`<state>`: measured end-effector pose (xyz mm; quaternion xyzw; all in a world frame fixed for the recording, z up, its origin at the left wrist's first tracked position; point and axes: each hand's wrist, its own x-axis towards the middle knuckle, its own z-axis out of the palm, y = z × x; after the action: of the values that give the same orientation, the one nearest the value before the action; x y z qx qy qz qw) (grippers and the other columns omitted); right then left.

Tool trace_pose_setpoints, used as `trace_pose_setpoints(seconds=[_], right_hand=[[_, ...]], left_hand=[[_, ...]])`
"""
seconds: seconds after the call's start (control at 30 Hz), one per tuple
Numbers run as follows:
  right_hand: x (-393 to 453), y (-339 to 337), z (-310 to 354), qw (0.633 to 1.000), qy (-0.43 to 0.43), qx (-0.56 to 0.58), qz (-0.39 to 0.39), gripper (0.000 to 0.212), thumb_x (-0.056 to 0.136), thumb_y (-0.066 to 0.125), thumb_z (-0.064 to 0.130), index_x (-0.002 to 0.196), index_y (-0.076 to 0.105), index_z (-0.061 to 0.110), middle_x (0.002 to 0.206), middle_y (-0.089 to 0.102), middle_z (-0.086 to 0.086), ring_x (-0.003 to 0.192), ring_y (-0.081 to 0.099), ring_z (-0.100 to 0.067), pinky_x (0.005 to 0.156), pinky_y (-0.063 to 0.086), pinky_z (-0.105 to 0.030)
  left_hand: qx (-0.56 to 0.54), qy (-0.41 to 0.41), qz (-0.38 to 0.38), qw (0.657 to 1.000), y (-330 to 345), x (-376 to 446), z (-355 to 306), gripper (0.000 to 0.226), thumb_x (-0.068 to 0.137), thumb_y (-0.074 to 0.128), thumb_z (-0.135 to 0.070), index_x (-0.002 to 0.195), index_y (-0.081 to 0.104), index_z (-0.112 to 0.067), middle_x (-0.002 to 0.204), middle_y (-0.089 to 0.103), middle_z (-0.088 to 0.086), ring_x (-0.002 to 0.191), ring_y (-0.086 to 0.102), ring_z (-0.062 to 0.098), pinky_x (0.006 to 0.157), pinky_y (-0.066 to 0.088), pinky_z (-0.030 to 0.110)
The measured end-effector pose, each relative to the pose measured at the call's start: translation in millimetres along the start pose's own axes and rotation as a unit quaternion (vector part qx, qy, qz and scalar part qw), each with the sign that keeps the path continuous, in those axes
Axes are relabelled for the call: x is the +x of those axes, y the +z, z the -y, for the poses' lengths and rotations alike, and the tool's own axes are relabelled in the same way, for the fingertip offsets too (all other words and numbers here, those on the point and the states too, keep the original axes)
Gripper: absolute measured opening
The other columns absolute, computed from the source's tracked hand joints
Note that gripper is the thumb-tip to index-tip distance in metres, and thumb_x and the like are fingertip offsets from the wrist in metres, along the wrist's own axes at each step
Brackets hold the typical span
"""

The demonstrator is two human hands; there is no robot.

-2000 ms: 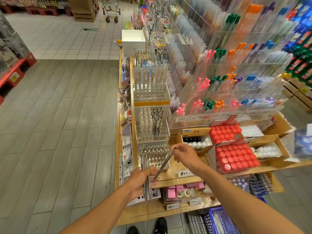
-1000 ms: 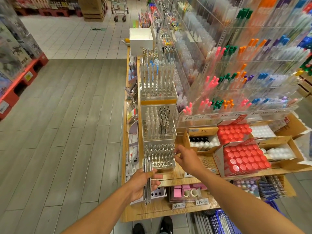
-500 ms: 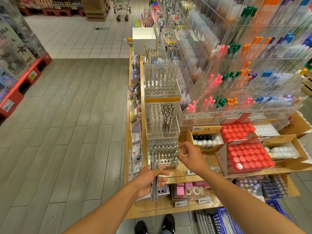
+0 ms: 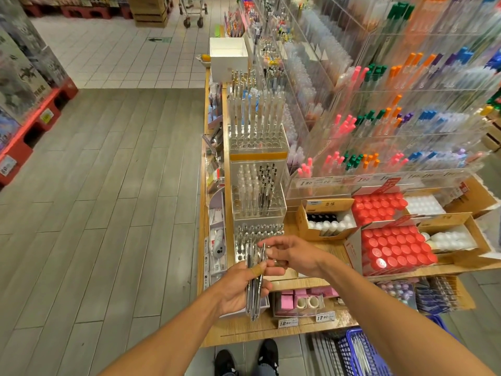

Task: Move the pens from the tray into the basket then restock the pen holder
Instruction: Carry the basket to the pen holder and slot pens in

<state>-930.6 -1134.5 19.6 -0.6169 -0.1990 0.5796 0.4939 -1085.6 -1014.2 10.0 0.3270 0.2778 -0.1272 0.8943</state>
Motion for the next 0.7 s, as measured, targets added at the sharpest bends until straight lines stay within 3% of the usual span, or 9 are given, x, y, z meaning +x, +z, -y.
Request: trace_pose_setpoints(seconds=[0.2,0.37,0.5,0.57,0.7], right_hand=[[-5.2,-2.4,5.9,0.999,-0.038,-0.014,-0.025,0.024,0.084,0.068,0.023,0.098,0.058,0.007,0.078,0.062,-0.002,0.068,0.054,-0.014,0.063,0.045,-0.028],[-7.1,-13.8,16.9,0.985,-0.106,0.003,-0.133,0.015,0.090,0.062,0.015,0.099,0.057,0.003,0.082,0.064,-0.009,0.068,0.062,-0.014,0.064,0.052,-0.024],[-7.9,-26.7,21.6,0.941,-0.183,-0.181,-0.219,0.011,0.096,0.057,0.013,0.102,0.065,0.009,0.085,0.068,-0.003,0.071,0.064,-0.008,0.067,0.053,-0.021],[-8.6,-27.9,21.3,0.912,-0.202,-0.271,-0.231,0.011,0.097,0.056,0.015,0.103,0.065,0.016,0.085,0.068,0.004,0.075,0.064,-0.004,0.070,0.053,-0.021],[-6.9,-23.7,20.4,0.851,-0.244,-0.391,-0.253,0.015,0.097,0.056,0.018,0.106,0.067,0.012,0.092,0.067,0.005,0.083,0.064,-0.010,0.075,0.054,-0.026]], left_hand=[[-0.012,0.001,0.001,1.000,1.3,5.4,0.3,0.039,0.096,0.058,-0.018,0.126,0.055,0.007,0.120,0.066,0.028,0.069,0.070,0.024,0.062,0.062,0.032],[0.012,0.010,-0.063,0.998,1.4,10.2,0.9,0.033,0.098,0.056,-0.019,0.122,0.056,0.003,0.109,0.071,0.025,0.071,0.069,0.025,0.066,0.062,0.034],[0.026,0.002,-0.127,0.992,-3.6,11.5,2.7,0.031,0.101,0.052,-0.014,0.127,0.045,0.001,0.105,0.071,0.025,0.064,0.065,0.025,0.058,0.060,0.033],[0.031,-0.006,-0.139,0.990,-5.2,11.4,3.9,0.030,0.102,0.051,-0.013,0.127,0.043,0.000,0.107,0.070,0.025,0.062,0.064,0.024,0.053,0.058,0.032],[0.044,-0.015,-0.159,0.986,-7.0,14.2,6.4,0.026,0.102,0.050,-0.008,0.126,0.044,0.000,0.110,0.069,0.025,0.061,0.062,0.022,0.052,0.057,0.030]])
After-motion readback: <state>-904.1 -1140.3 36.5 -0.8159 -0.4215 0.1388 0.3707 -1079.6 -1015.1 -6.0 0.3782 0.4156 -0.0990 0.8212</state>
